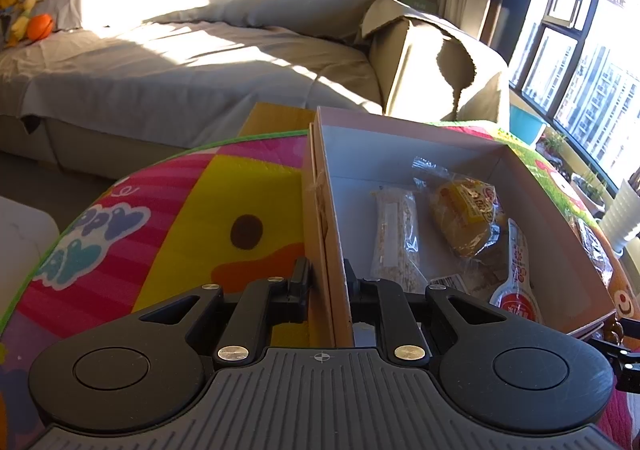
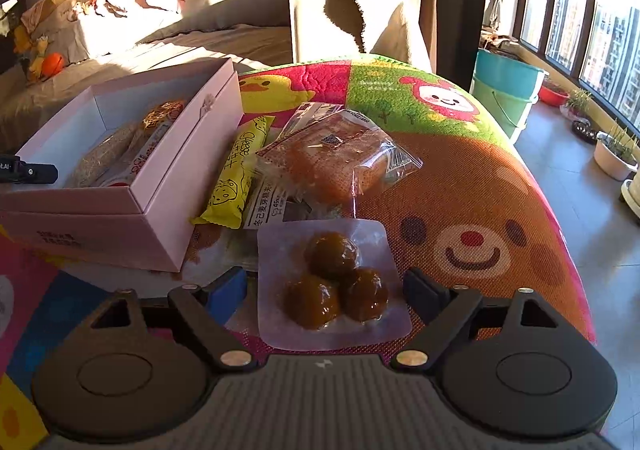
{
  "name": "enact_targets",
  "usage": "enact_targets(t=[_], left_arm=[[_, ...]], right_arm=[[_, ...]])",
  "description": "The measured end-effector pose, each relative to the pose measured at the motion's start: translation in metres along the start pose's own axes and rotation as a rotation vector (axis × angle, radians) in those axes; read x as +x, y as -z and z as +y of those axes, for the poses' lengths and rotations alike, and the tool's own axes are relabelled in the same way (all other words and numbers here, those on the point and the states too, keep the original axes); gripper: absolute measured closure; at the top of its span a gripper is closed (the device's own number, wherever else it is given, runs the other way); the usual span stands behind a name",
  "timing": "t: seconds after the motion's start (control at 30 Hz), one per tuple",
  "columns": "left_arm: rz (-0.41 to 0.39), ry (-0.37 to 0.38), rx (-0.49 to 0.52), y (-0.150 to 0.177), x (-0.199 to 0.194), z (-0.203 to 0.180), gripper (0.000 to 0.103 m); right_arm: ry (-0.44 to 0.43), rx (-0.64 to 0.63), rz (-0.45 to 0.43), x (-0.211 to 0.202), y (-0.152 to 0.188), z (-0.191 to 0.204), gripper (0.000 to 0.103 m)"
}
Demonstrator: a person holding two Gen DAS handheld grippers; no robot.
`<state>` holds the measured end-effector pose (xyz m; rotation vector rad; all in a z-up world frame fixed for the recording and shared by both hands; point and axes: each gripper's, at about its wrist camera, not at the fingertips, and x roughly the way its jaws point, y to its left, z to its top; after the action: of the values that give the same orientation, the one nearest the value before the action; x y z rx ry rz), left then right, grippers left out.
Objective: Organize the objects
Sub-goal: 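Grasp the tray of three brown cakes with the right gripper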
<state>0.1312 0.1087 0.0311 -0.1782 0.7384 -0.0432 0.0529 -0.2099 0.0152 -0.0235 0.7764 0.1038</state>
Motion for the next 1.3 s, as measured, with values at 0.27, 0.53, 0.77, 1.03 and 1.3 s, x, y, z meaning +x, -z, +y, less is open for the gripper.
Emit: enact_targets(t=[0.27,0.53,0.77,1.03,1.3], left_arm=[[0.001,0.002,0.0,0.0,0.0,0.0,0.087],[0.001,0.003,0.0,0.0,0.0,0.0,0.086],[0.001,0.001,0.002,0.001,0.0,-0.001,0.086],[0.002,0.001,0.003,0.001,0.0,-0.001,0.086],[0.006,0.002,0.01,0.001,-0.001,-0.001,0.086]], right_arm=[[-0.04,-0.008,-0.007,-0.014,0.003,-0.001,0.037],[-0.029,-0.045,-0.058,-0.048,0.0,0.003,0.037],[-0.059,-0.09,-0.137,-0.085,-0.018,0.017,0.037],[-0.212,-0.154,-0.264,-0.1,-0.079,0.068,0.037],[-0.358,-0.157,-0.207,-0.039,-0.143,0.142,0.037]])
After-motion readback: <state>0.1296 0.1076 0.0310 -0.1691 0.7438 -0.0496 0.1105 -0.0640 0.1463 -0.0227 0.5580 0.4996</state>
